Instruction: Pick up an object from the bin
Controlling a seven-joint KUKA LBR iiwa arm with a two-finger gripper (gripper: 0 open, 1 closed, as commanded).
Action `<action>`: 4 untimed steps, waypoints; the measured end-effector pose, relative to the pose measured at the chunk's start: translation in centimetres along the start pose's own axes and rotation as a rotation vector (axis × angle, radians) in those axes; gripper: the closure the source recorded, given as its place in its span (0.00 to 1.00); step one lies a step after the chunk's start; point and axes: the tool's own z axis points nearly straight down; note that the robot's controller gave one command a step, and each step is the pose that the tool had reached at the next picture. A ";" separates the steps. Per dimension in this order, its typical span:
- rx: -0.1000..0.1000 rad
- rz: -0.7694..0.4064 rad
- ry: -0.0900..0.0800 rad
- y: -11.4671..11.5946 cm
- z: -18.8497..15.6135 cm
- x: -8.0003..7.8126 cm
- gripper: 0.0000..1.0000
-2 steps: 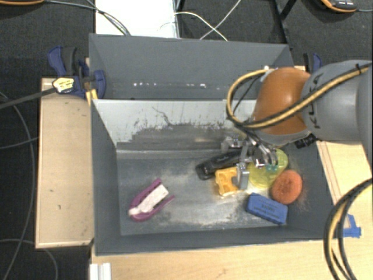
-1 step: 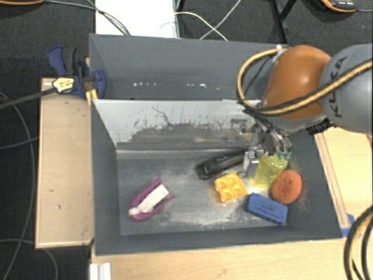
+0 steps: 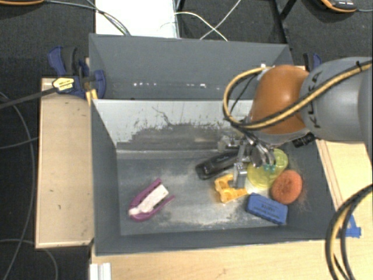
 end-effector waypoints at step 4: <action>-0.002 0.122 -0.010 -1.3 2.1 -0.6 1.00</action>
Offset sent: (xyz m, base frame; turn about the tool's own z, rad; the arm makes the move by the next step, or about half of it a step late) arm 0.0037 -0.0140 -0.0310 0.1266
